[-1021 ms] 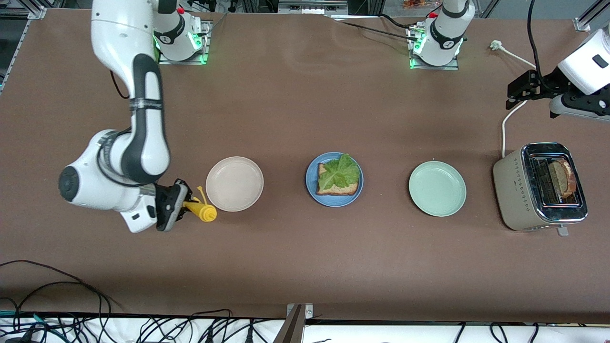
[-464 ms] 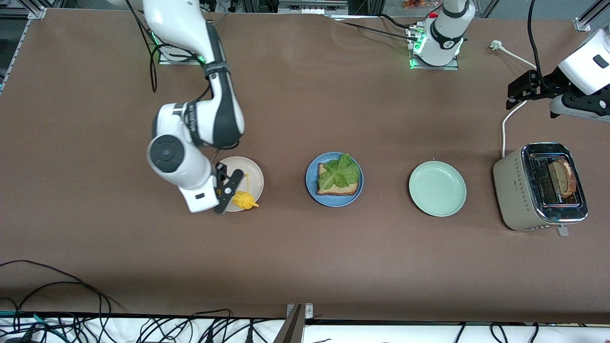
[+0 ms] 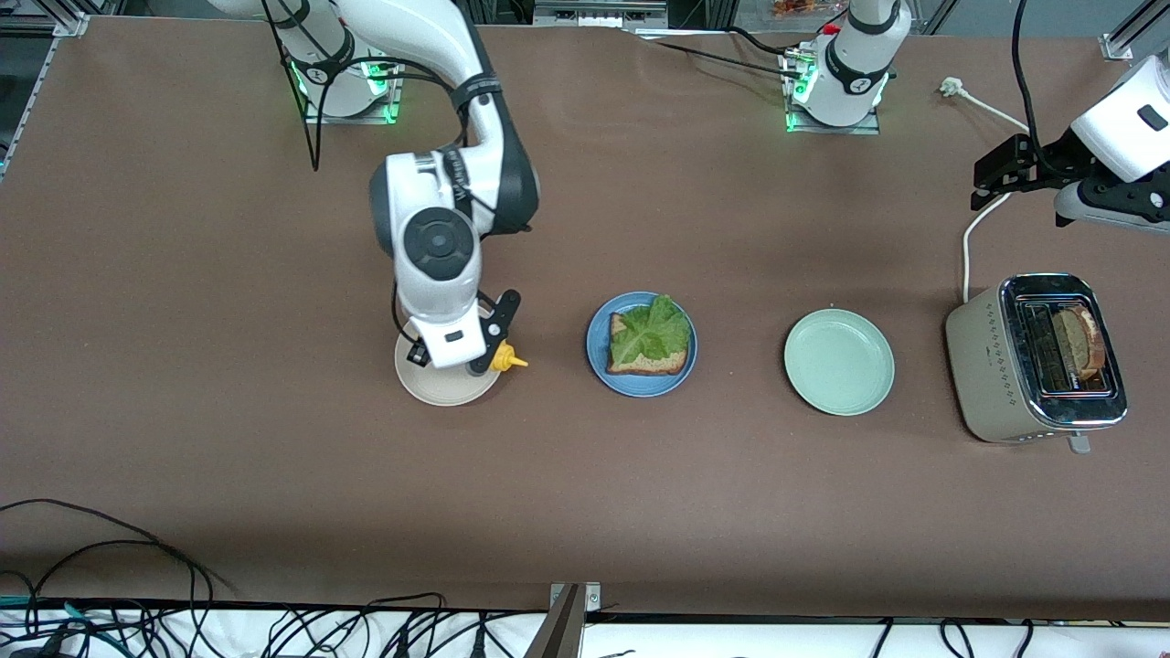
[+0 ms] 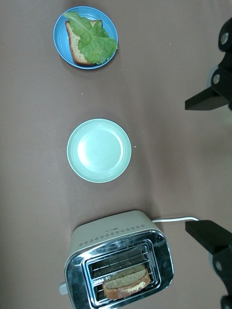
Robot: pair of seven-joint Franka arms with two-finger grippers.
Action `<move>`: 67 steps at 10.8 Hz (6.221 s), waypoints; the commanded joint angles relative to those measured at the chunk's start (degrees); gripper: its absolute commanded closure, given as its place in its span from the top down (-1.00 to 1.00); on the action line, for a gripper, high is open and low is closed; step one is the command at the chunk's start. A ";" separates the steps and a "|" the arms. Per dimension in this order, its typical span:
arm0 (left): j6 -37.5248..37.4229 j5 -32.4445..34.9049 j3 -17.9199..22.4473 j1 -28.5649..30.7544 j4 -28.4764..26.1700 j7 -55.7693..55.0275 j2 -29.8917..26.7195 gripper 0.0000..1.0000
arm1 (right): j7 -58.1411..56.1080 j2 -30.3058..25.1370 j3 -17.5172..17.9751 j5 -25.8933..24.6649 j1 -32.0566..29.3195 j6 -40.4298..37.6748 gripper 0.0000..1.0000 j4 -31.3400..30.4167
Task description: Make sandwich in blue plate with both arms
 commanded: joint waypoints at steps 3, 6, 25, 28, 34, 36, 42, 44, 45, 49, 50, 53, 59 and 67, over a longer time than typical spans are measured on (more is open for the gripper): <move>-0.78 -0.29 -0.15 0.42 1.15 0.38 0.24 1.00 | 10.38 13.76 -4.33 -10.46 8.24 -13.78 -1.00 16.39; -0.78 -0.29 -0.15 0.42 1.15 0.38 0.24 1.00 | 11.80 18.15 -4.24 -13.80 11.49 -17.57 -1.00 18.85; -0.78 -0.29 -0.15 0.42 1.15 0.38 0.24 1.00 | 11.55 -6.67 27.38 -9.44 -20.89 -7.14 -0.95 12.57; -0.78 -0.29 -0.15 0.42 1.15 0.38 0.24 1.00 | -1.42 -9.25 28.54 2.33 -29.34 -5.54 -0.95 8.94; -0.78 -0.29 -0.15 0.42 1.23 0.38 0.33 1.00 | -37.00 -10.39 28.72 29.67 -47.63 -6.68 -0.95 -4.75; -0.78 -0.29 -0.15 0.42 1.23 0.38 0.33 1.00 | -42.93 -9.87 29.50 31.01 -50.88 -9.13 -0.95 -5.57; -0.78 -0.29 -0.15 0.42 1.15 0.38 0.33 1.00 | -67.26 -2.06 36.36 41.28 -61.44 -11.77 -0.95 -7.50; -0.78 -0.29 -0.15 0.42 1.23 0.38 0.33 1.00 | -71.58 0.15 36.45 42.26 -62.76 -12.22 -0.95 -7.50; -0.78 -0.29 -0.15 0.42 1.15 0.38 0.33 1.00 | -73.34 0.76 36.54 42.44 -63.29 -12.22 -0.95 -7.50; -0.78 -0.29 -0.15 0.42 1.23 0.38 0.33 1.00 | -77.84 2.88 36.54 43.06 -64.43 -12.22 -0.95 -7.50; -0.78 -0.29 -0.15 0.42 1.23 0.38 0.33 1.00 | -77.93 3.40 36.54 43.84 -64.43 -12.31 -0.95 -7.50; -0.78 -0.29 -0.15 0.42 1.15 0.38 0.33 1.00 | -78.98 6.65 36.54 49.55 -64.35 -14.76 -0.95 -7.50; -0.78 -0.20 -0.15 0.42 1.23 0.38 0.24 1.00 | -78.64 7.45 36.54 49.91 -64.26 -14.33 0.23 -7.32; -0.78 -0.29 -0.15 0.33 1.15 0.38 0.33 1.00 | -78.81 6.66 32.07 46.50 -64.00 -14.07 1.00 -6.71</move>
